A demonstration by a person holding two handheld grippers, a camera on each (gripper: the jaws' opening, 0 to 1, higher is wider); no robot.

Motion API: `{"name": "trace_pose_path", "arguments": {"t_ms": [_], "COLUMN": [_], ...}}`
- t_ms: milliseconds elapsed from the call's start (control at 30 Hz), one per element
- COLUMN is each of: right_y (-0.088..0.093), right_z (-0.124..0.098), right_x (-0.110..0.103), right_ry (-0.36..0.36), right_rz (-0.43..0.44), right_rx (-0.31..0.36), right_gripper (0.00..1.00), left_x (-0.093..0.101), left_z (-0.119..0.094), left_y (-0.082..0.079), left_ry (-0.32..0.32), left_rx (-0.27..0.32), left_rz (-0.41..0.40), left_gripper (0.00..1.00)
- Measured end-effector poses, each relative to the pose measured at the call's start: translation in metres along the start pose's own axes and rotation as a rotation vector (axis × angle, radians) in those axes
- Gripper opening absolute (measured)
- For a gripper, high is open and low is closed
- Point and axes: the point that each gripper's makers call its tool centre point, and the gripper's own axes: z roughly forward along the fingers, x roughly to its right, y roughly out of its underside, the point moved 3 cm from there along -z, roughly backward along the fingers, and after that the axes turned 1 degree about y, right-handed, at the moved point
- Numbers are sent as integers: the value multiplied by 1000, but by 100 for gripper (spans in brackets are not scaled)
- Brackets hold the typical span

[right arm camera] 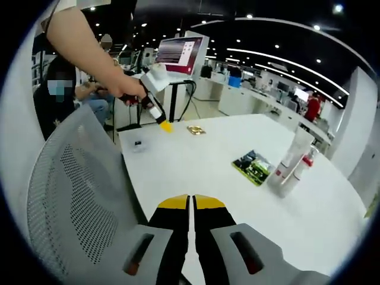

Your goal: Arrange the skincare products in the storage area until every visible bottle or jar stands upright without overlapping.

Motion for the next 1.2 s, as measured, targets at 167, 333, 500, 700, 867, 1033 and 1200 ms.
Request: {"name": "trace_pose_path", "arguments": {"t_ms": [167, 333, 500, 700, 867, 1033, 1200], "right_y": [2, 1, 0, -2, -2, -1, -1], "right_z": [1, 0, -1, -2, -4, -4, -4], "right_x": [2, 1, 2, 1, 1, 0, -2], "right_ry": [6, 0, -1, -8, -8, -9, -19], "right_rz": [10, 8, 18, 11, -10, -19, -34], "right_rx": [-14, -7, 4, 18, 25, 23, 24], "right_gripper": [0, 0, 0, 0, 0, 0, 0], "left_x": [0, 17, 26, 36, 37, 35, 34], "left_z": [-4, -20, -28, -27, -23, -18, -18], "left_y": [27, 33, 50, 74, 88, 97, 94], "left_ry": [20, 67, 62, 54, 40, 18, 11], "left_rx": [-60, -55, -122, -177, -206, -223, -223], "left_rz": [43, -40, 39, 50, 72, 81, 131], "left_gripper": [81, 81, 81, 79, 72, 66, 62]}}
